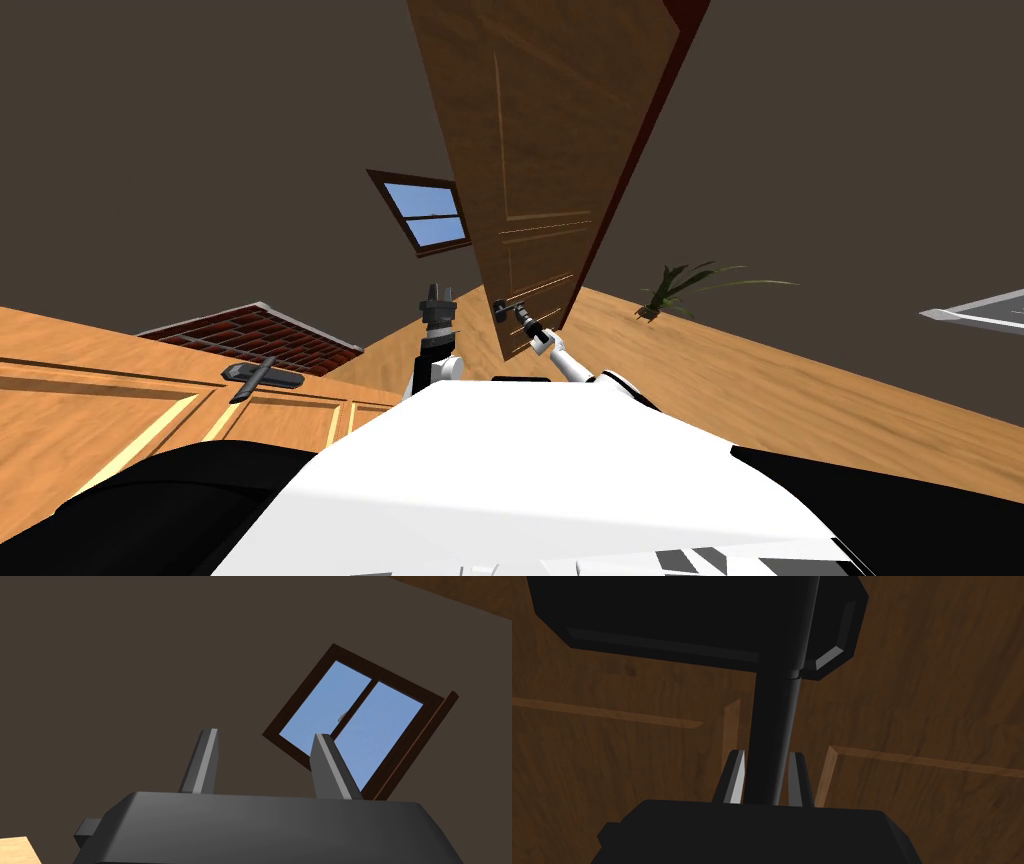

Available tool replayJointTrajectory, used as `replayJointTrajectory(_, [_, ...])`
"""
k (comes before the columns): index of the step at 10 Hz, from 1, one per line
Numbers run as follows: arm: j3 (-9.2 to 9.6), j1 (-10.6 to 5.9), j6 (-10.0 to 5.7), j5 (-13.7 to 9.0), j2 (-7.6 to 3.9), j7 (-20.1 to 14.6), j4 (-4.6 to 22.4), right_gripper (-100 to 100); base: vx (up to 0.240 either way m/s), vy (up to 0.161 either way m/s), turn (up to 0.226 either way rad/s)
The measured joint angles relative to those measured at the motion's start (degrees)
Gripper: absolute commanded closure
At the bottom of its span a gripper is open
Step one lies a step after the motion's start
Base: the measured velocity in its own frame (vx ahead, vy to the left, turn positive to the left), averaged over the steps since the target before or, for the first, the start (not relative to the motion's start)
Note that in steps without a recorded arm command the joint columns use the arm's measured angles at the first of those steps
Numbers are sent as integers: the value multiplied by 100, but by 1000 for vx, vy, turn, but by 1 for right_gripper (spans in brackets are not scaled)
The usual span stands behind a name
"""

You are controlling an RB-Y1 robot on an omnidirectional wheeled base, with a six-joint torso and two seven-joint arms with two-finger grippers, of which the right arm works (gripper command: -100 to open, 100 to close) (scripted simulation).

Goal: Push the door open

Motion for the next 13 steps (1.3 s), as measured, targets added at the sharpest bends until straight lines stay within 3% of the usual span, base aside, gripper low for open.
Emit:
replayJointTrajectory(1, [-70,32,-14,11,-36,0,-17,100,34,104,-3])
replayJointTrajectory(2, [-155,61,66,30,-31,20,-88,100,32,81,-16])
replayJointTrajectory(3, [-218,4,83,32,-8,37,-24,100,42,62,20])
replayJointTrajectory(6, [-522,-155,-82,55,68,104,329,100,61,67,-24])
replayJointTrajectory(7, [-595,-157,-72,54,17,108,261,-100,-77,31,-54])
replayJointTrajectory(10, [-644,-131,-51,2,33,85,238,-100,-189,35,-56])
replayJointTrajectory(13, [-696,-102,-34,-54,124,57,220,-100,-217,39,-53])
